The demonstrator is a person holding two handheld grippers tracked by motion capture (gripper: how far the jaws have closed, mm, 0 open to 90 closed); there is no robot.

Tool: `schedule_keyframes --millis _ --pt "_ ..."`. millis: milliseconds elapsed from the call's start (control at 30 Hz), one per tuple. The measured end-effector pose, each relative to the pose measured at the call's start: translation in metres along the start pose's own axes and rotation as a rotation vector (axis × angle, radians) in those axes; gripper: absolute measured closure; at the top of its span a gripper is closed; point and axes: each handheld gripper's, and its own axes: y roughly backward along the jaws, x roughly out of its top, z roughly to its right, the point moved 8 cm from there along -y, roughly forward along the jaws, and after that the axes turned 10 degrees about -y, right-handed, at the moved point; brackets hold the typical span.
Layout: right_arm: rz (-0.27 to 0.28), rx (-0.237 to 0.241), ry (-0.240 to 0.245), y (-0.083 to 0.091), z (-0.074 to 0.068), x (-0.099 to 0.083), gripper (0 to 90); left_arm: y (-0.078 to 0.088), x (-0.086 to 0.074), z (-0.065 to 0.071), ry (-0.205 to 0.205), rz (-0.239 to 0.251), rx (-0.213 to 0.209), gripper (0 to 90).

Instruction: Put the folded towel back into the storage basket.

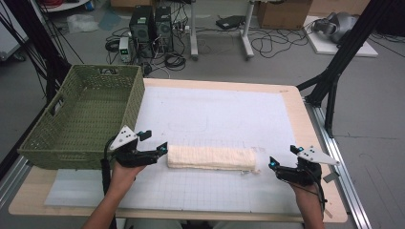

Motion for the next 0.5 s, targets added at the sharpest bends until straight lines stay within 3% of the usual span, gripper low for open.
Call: schedule_keyframes --millis 100,233,500 --pt "0.000 0.004 -0.001 0.001 0.000 -0.001 10.7 -0.004 -0.003 0.001 0.034 -0.034 -0.018 17.1" --pt "-0.013 0.013 0.008 0.000 -0.001 -0.003 10.7 -0.010 -0.013 0.002 0.049 -0.098 -0.018 17.4" --pt "-0.022 0.019 0.006 -0.002 -0.002 -0.005 10.7 -0.017 -0.021 0.000 0.075 -0.143 -0.025 23.3"
